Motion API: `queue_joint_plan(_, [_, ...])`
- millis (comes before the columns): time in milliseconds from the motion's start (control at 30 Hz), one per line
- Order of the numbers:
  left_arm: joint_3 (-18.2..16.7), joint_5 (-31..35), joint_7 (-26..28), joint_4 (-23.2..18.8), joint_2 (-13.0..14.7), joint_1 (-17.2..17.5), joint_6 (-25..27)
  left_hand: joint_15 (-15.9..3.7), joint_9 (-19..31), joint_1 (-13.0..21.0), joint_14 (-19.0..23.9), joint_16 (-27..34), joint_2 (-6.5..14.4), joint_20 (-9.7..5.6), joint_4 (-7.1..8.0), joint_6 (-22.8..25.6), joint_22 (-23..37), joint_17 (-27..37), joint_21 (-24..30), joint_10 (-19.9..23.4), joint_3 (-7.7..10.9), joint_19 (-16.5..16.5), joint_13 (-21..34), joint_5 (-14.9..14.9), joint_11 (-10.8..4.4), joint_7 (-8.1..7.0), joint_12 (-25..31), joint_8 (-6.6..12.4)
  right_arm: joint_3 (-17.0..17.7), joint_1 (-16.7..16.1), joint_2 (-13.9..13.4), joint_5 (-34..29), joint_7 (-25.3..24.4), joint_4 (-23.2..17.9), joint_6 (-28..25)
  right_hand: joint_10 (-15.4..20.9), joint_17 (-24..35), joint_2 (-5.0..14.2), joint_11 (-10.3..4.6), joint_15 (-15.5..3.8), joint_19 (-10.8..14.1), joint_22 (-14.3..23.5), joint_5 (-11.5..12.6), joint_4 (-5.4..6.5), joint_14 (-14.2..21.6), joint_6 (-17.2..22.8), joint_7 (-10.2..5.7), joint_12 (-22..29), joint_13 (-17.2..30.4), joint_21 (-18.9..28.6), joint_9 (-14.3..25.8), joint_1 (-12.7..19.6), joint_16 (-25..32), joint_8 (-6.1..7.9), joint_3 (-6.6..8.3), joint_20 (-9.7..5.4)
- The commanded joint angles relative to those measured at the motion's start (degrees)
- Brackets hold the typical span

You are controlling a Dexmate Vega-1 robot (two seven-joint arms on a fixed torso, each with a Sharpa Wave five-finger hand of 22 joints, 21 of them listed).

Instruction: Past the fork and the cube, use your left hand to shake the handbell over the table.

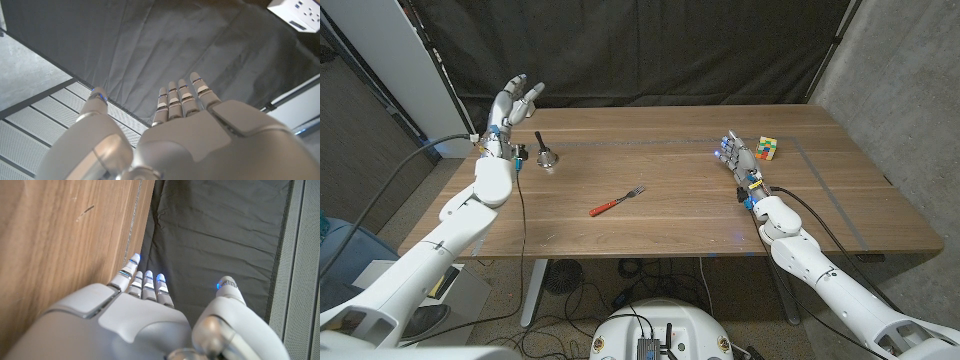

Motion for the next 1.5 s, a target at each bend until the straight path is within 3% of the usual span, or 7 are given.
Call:
queue_joint_plan(33, [-0.2,5.94,5.7,-1.02,1.28,0.33,4.98,-0.1,0.26,0.93,0.71,0.02,-0.02,-0.05,-0.2,0.59,0.22,0.07,0.26,0.7,0.35,0.82,0.24,-0.09,-0.12,0.08,0.26,0.35,0.17,-0.6,-0.36,0.09,-0.73,-0.8,-0.66,-0.06,0.15,0.35,-0.18,0.32,-0.09,0.1,-0.12,-0.22,0.08,0.21,0.41,-0.2,0.31,-0.08,0.2,0.31,-0.33,0.19,0.0,0.51])
queue_joint_plan(367, [-0.67,8.2,7.74,-2.65,2.99,1.01,9.65,-0.37,0.27,1.5,1.21,-0.08,-0.01,0.0,-0.34,1.09,0.21,0.05,0.19,1.28,0.52,1.24,0.25,-0.11,-0.45,-0.01,0.24,0.26,0.19,-0.79,0.31,0.26,-1.02,-0.04,-0.12,-0.29,0.17,0.44,0.01,0.44,-0.38,0.11,-0.13,-0.27,-0.16,0.57,0.54,-0.33,0.32,-0.19,0.19,0.27,-0.42,0.37,-0.02,0.64])
queue_joint_plan(767, [-0.25,12.95,8.08,-7.07,6.6,1.89,20.73,-0.68,0.29,2.21,1.85,-0.16,0.03,-0.01,-0.49,1.32,0.21,0.04,0.09,1.71,0.74,1.62,0.25,-0.11,-0.99,-0.34,0.12,0.05,-0.06,-0.7,0.61,0.04,-1.07,0.28,0.06,-0.26,0.18,0.53,0.03,0.5,-0.53,0.11,-0.14,-0.34,-0.29,0.54,0.59,-0.34,0.33,-0.24,0.18,0.27,-0.46,0.37,-0.03,0.65])
queue_joint_plan(1500, [1.17,11.39,-4.24,-13.25,14.1,0.03,36.36,-1.27,0.34,3.79,2.98,-0.27,0.22,-0.27,-0.78,2.48,0.21,0.01,-0.17,2.67,1.29,2.06,0.28,-0.04,-1.83,-0.95,0.0,0.04,0.42,-2.43,-0.6,0.25,-2.09,-2.2,-1.1,-0.28,0.2,0.63,0.01,0.52,-0.58,0.11,-0.15,-0.5,-0.28,0.55,0.67,-0.37,0.34,-0.23,0.17,0.29,-0.45,0.4,-0.05,0.64])
